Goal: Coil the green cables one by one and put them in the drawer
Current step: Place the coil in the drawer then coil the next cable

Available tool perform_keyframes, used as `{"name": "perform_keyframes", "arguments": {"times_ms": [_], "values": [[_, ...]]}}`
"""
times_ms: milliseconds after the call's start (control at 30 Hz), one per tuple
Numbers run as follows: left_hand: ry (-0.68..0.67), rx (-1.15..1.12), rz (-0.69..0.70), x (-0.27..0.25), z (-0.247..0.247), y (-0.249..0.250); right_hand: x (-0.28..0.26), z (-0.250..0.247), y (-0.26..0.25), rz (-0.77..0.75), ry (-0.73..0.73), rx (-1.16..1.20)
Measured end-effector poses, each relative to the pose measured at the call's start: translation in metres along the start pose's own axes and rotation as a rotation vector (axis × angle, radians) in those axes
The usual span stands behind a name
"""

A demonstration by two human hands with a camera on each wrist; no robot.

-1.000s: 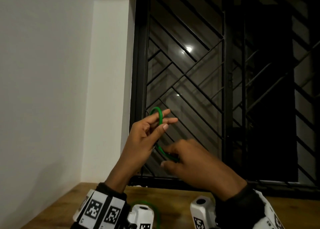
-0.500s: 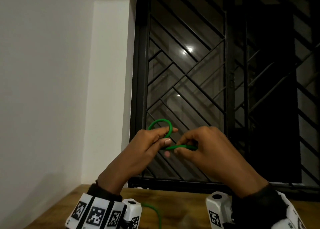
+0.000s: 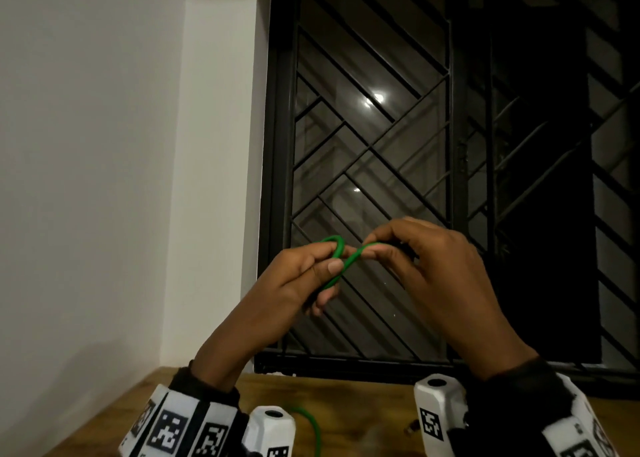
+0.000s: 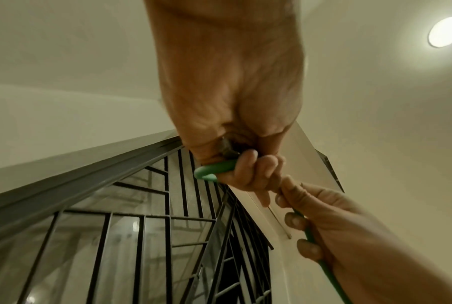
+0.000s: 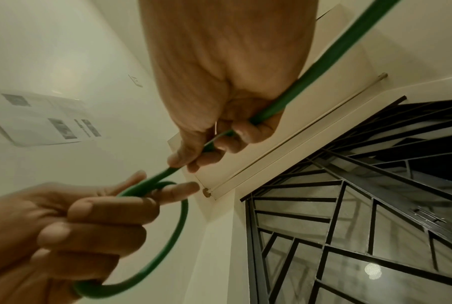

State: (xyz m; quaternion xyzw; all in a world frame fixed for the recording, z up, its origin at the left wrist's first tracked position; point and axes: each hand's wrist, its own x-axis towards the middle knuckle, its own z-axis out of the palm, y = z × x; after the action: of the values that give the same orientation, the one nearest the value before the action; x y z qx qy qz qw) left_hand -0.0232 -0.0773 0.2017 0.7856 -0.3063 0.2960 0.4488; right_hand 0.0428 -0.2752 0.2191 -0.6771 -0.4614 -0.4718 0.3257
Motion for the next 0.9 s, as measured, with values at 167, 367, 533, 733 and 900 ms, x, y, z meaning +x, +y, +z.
{"name": "perform_keyframes", "arguments": {"times_ms": [167, 367, 533, 733, 900], "values": [[-0.074, -0.292, -0.081, -0.001, 0.005, 0.006, -0.002, 0.002, -0.001, -0.003, 0.171, 0.023], [-0.082, -0.472, -0.119, -0.003, 0.009, 0.011, 0.0, 0.009, 0.002, -0.031, 0.236, 0.184], [-0.143, -0.536, -0.105, -0.006, 0.011, 0.018, 0.001, 0.007, 0.001, -0.034, 0.317, 0.184], [-0.069, -0.809, -0.135, -0.005, 0.014, 0.023, 0.002, 0.019, 0.005, 0.073, 0.205, 0.329], [-0.144, -1.222, -0.197, -0.002, 0.009, 0.019, 0.001, 0.032, 0.009, 0.095, 0.075, 0.347]]}}
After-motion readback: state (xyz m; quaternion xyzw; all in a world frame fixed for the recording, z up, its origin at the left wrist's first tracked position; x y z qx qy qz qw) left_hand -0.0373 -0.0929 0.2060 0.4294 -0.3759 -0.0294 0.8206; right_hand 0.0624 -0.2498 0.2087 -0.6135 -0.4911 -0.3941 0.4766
